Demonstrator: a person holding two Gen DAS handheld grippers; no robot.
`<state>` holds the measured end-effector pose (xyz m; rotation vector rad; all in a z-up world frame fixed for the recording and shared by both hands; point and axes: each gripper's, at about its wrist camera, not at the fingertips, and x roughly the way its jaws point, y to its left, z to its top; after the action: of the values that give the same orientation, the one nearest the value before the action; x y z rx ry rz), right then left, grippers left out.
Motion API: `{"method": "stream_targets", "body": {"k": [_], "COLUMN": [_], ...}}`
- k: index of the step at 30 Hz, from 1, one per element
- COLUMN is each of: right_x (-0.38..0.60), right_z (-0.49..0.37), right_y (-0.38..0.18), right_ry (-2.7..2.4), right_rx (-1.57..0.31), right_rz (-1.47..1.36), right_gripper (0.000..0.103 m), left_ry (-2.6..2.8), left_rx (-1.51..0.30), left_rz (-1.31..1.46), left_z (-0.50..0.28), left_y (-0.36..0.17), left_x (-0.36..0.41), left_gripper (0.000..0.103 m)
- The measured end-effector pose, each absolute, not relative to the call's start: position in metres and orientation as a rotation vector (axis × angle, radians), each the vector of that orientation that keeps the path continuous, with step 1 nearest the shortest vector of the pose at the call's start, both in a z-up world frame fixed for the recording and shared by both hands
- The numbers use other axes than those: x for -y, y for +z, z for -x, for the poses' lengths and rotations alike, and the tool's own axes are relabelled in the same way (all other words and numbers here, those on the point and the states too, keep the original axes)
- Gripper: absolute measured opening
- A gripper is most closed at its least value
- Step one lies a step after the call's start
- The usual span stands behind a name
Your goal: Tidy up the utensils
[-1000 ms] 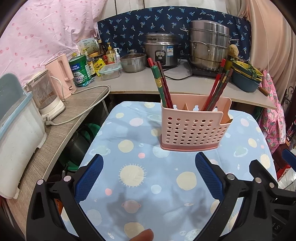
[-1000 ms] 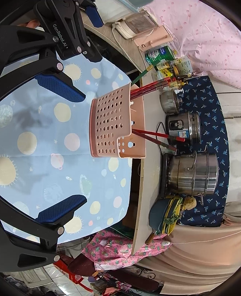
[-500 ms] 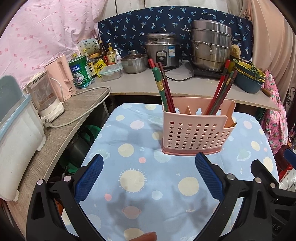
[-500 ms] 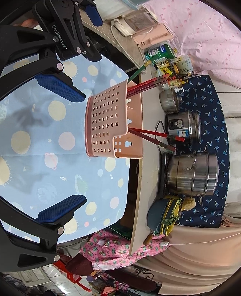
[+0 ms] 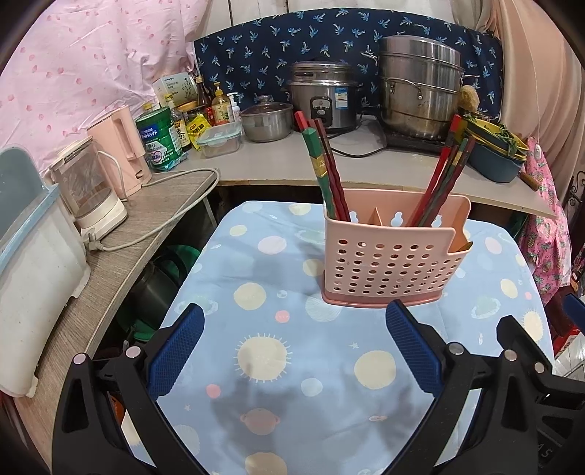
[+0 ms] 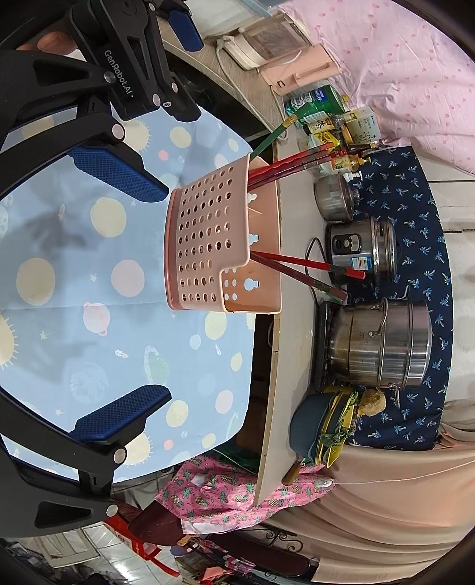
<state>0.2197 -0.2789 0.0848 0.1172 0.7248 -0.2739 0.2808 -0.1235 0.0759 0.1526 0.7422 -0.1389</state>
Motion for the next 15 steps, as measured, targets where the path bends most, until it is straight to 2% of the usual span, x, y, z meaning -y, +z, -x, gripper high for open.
{"method": "stream_targets", "body": {"k": [15], "right_x": [0.2804], "right_z": [-0.2219], "right_y": [0.0835], "right_ry": [-0.274], "right_rx": [-0.727], "right_rz": [-0.119], "right_gripper": [0.097], "left_ry": [-0.136], "left_rx": [-0.729], "left_rz": [-0.155], "left_z": [-0.2802], "left_y": [0.0763], "left_x": [0.1240], "left_gripper": [0.095]}}
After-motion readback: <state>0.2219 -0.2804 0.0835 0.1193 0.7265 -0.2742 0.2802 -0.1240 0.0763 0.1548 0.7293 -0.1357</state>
